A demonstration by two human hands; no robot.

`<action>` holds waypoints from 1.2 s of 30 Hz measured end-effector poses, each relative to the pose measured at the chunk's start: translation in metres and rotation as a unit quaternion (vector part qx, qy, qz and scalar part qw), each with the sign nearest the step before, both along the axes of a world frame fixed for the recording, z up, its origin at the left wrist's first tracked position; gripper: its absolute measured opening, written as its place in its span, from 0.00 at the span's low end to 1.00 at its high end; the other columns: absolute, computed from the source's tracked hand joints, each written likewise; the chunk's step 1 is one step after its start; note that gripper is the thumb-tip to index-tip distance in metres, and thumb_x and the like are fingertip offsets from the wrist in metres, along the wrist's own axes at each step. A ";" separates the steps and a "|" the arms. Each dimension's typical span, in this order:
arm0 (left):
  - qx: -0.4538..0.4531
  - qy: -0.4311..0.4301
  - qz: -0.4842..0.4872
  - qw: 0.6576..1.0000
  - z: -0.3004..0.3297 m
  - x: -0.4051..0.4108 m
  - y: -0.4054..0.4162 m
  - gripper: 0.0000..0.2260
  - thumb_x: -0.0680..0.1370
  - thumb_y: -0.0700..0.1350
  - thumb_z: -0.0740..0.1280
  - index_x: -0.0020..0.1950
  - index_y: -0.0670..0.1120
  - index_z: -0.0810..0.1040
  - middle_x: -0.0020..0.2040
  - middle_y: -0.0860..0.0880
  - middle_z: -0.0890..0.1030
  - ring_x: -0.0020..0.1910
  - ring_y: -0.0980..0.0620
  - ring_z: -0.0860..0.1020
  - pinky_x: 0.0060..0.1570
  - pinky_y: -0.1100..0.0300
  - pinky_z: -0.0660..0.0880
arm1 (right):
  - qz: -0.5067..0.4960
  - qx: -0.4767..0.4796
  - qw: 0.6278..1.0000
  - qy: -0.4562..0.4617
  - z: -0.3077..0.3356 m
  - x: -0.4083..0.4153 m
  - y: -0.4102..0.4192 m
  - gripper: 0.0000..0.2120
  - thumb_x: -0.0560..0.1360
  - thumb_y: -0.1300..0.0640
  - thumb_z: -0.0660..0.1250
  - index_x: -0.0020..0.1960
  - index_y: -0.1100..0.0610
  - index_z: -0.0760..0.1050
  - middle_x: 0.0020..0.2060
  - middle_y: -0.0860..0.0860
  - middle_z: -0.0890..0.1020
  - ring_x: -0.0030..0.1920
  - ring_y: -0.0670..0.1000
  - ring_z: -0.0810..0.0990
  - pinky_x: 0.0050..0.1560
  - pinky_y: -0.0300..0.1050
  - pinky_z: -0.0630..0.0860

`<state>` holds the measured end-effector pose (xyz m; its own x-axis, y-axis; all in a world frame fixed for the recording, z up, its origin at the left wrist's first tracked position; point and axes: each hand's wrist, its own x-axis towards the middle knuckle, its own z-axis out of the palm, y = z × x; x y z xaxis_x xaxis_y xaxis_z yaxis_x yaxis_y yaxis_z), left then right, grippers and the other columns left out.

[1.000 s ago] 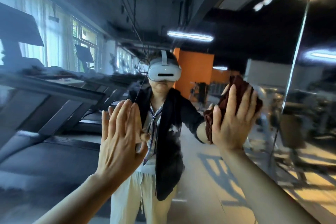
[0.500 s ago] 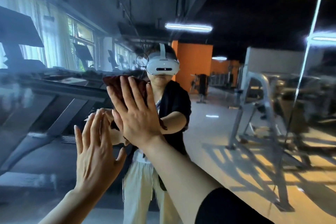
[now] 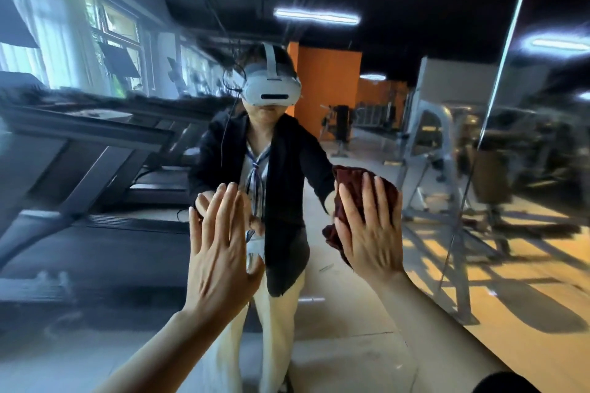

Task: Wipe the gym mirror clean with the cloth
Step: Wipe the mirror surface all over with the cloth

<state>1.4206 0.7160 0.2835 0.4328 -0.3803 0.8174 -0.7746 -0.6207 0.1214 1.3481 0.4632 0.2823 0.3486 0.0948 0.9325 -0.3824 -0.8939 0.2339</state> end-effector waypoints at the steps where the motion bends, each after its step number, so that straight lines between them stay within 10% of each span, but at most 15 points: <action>1: 0.002 0.006 0.001 1.000 -0.003 -0.001 0.002 0.37 0.77 0.57 0.56 0.81 0.42 0.52 0.81 0.42 0.56 0.80 0.43 0.52 0.78 0.42 0.44 | 0.004 0.027 1.000 -0.015 -0.002 0.004 0.006 0.28 0.83 0.48 0.54 0.80 0.54 0.56 0.78 0.61 0.57 0.79 0.61 0.52 0.76 0.67 0.50; 8: 0.021 0.038 0.039 0.998 -0.016 0.006 0.024 0.51 0.62 0.43 0.82 0.79 0.36 0.58 0.80 0.41 0.56 0.80 0.41 0.53 0.77 0.42 0.44 | 0.078 0.057 0.995 -0.008 0.009 0.060 0.106 0.27 0.84 0.45 0.52 0.81 0.54 0.57 0.79 0.62 0.57 0.80 0.63 0.53 0.76 0.69 0.49; 16: 0.044 0.045 0.036 0.997 -0.029 -0.006 -0.003 0.52 0.65 0.44 0.80 0.80 0.37 0.54 0.80 0.40 0.56 0.80 0.40 0.53 0.78 0.40 0.45 | 0.090 -0.084 0.992 0.039 -0.004 0.052 0.073 0.24 0.85 0.46 0.55 0.80 0.47 0.58 0.80 0.54 0.58 0.80 0.56 0.56 0.77 0.65 0.54; 36: 0.085 0.086 -0.024 0.992 -0.068 -0.057 -0.091 0.57 0.60 0.42 0.82 0.81 0.40 0.53 0.81 0.41 0.55 0.80 0.42 0.54 0.78 0.48 0.37 | 0.026 0.193 0.963 -0.185 -0.046 -0.040 -0.114 0.25 0.86 0.49 0.48 0.79 0.59 0.60 0.75 0.67 0.63 0.77 0.67 0.58 0.73 0.73 0.57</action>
